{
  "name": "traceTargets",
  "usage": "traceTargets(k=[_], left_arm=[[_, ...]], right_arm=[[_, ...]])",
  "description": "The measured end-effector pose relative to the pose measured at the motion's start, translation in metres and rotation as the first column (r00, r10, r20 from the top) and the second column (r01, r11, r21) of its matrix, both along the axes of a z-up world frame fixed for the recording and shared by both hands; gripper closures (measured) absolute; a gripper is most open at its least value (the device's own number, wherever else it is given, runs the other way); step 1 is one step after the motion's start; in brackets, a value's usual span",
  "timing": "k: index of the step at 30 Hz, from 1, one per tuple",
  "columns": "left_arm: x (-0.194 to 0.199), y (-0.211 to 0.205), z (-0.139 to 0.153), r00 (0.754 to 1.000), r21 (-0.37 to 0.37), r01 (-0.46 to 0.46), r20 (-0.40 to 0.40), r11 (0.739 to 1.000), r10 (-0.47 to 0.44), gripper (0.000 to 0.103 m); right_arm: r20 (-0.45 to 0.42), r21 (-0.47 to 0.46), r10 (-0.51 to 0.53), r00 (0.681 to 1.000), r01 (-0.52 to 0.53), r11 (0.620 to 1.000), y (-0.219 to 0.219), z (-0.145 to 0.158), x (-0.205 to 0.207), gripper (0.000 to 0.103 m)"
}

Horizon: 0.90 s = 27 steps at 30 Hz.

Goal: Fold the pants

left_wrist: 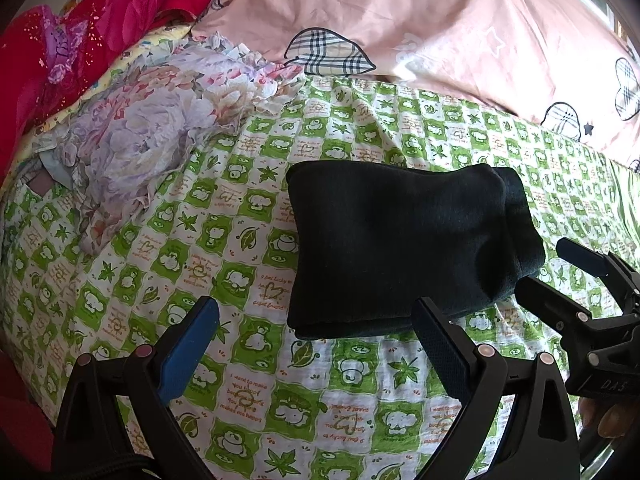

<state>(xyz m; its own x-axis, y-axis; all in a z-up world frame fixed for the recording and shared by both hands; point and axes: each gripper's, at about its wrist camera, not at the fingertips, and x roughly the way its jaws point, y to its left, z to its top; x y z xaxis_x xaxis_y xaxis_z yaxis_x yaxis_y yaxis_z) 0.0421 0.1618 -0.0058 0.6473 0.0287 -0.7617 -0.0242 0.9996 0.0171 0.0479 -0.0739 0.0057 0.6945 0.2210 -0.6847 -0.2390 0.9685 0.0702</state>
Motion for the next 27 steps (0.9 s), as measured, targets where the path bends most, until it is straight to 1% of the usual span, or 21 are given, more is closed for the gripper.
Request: traceTargets(k=[11, 20, 27], left_arm=[[0.004, -0.008, 0.003, 1.000, 0.007, 0.014, -0.001, 1.000, -0.014, 0.005], [0.007, -0.009, 0.006, 1.000, 0.023, 0.009, 0.013, 1.000, -0.009, 0.005], [0.012, -0.006, 0.010, 1.000, 0.015, -0.012, 0.008, 1.000, 0.012, 0.005]], right_arm=[[0.005, 0.010, -0.008, 1.000, 0.008, 1.000, -0.007, 0.003, 0.002, 0.005], [0.014, 0.018, -0.003, 1.000, 0.003, 1.000, -0.008, 0.008, 0.007, 0.005], [0.014, 0.025, 0.000, 1.000, 0.000, 1.000, -0.009, 0.010, 0.008, 0.005]])
